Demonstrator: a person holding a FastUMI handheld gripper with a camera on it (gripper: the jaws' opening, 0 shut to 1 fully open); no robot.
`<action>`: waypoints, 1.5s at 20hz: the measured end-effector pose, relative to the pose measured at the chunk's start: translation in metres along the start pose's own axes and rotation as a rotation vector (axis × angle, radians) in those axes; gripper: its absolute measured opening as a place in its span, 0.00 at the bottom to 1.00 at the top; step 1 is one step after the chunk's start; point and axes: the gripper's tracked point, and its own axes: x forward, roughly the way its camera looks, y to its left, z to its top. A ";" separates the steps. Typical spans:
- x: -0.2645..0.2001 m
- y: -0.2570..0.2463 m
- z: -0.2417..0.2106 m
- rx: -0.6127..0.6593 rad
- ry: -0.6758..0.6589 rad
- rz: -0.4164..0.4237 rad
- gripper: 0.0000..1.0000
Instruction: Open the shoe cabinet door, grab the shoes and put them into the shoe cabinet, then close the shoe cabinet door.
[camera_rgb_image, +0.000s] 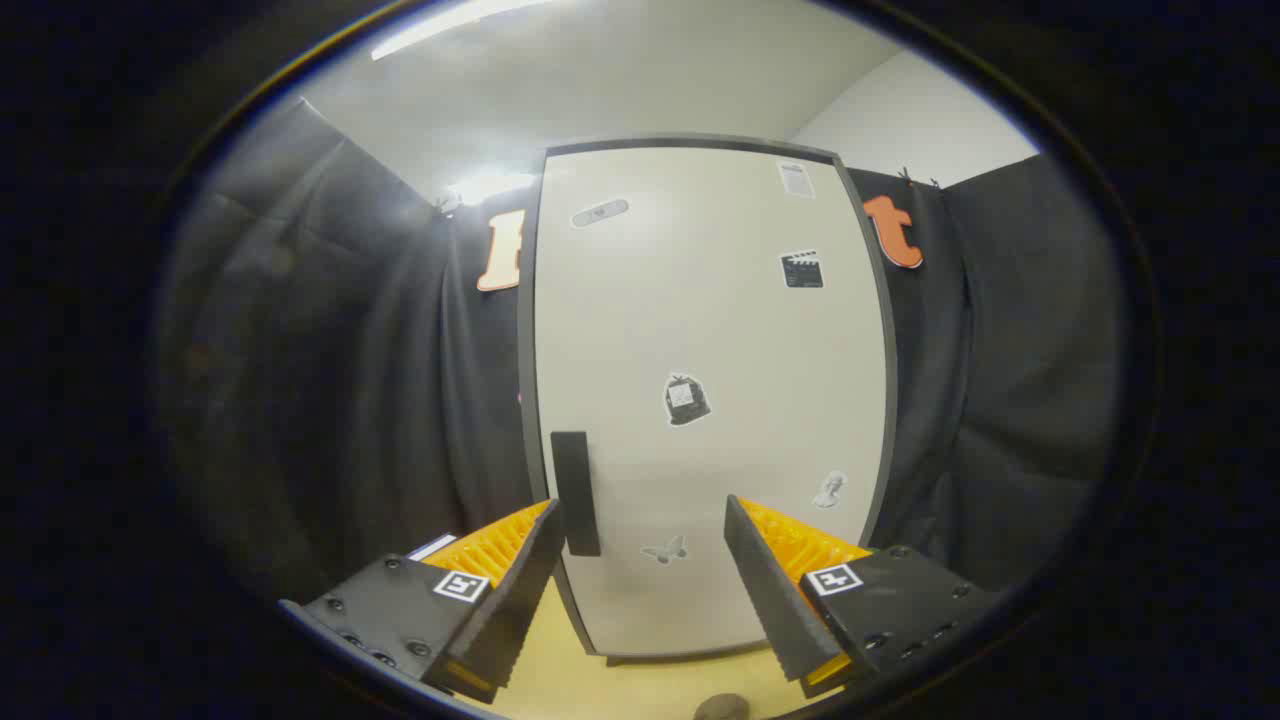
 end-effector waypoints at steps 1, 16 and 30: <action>0.003 0.002 -0.001 0.002 0.002 0.000 0.99; 0.100 0.044 -0.045 0.015 0.047 -0.012 0.99; 0.125 0.047 -0.059 -0.006 0.067 -0.035 0.72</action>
